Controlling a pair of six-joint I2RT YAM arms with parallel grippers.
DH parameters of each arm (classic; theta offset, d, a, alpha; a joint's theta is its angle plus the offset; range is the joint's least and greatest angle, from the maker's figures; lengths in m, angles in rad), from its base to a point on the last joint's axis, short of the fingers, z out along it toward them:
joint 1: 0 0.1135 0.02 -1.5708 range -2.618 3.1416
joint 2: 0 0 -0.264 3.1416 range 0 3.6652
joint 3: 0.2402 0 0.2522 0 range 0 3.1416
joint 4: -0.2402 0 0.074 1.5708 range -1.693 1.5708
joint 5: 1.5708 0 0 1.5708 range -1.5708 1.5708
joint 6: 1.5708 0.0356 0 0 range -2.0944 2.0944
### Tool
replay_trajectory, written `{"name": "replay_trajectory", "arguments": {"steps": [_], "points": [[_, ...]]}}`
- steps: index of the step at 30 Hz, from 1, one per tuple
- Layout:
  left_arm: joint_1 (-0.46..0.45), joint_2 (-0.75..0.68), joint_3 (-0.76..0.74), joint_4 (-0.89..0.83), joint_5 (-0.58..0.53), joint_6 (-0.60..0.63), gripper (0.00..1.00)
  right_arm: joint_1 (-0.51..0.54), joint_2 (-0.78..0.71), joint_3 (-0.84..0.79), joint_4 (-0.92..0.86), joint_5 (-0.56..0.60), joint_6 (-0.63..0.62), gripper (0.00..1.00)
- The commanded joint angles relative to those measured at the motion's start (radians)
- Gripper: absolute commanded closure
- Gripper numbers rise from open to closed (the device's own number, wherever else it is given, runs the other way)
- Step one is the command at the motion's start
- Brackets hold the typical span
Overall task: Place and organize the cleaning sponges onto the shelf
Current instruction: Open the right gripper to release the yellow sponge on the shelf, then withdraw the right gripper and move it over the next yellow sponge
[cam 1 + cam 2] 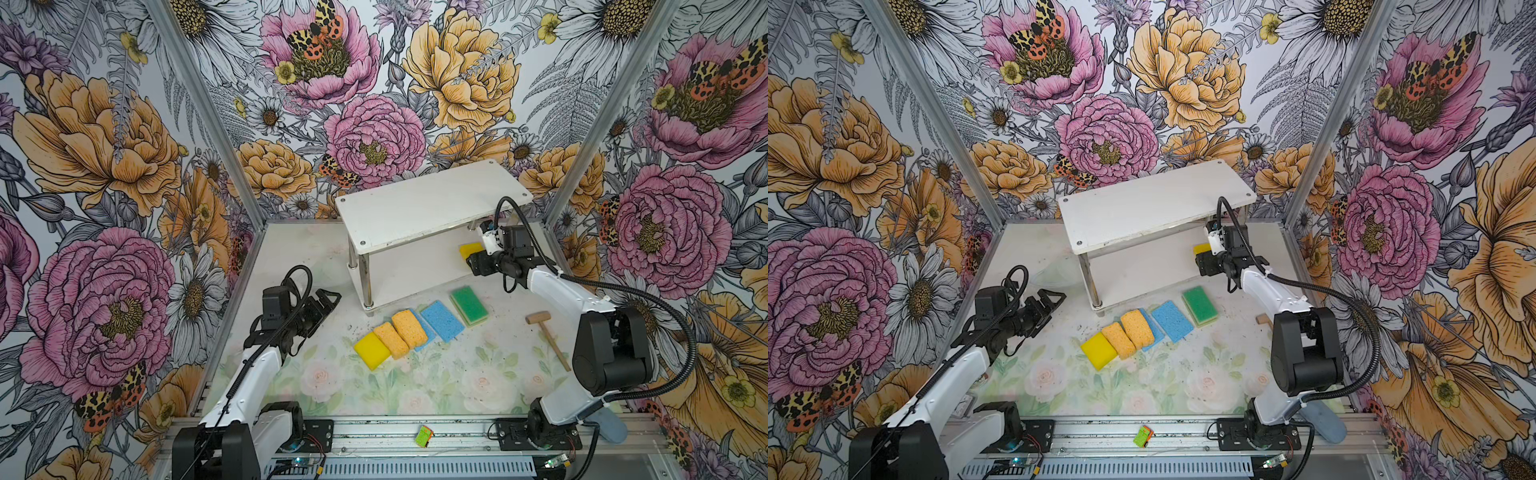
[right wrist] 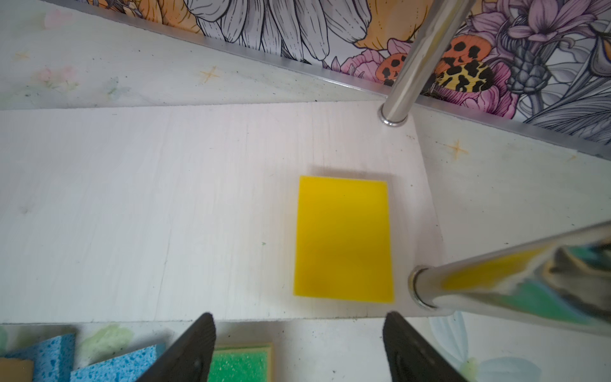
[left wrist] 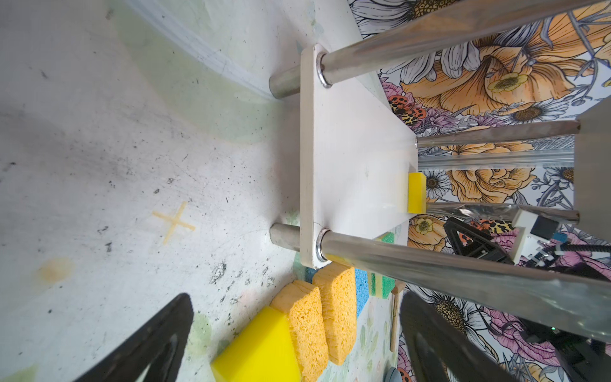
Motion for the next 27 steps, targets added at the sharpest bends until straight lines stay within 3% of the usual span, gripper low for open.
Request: {"name": "replay_trajectory", "arguments": {"steps": [1,15,22,27], "points": [[0.009,-0.001,0.012,0.014,0.028,0.011,0.01,0.012,-0.057,-0.029,-0.007,-0.059,0.034,0.18],[0.003,-0.041,-0.009,0.005,0.037,0.008,0.01,0.111,-0.227,-0.141,-0.071,-0.239,0.149,0.17],[-0.001,-0.055,-0.029,0.005,0.027,0.006,0.01,0.293,-0.350,-0.207,-0.070,-0.200,0.191,0.17],[0.002,-0.067,-0.045,0.005,0.013,0.012,0.01,0.489,-0.397,-0.236,-0.064,-0.113,0.245,0.17]]}}
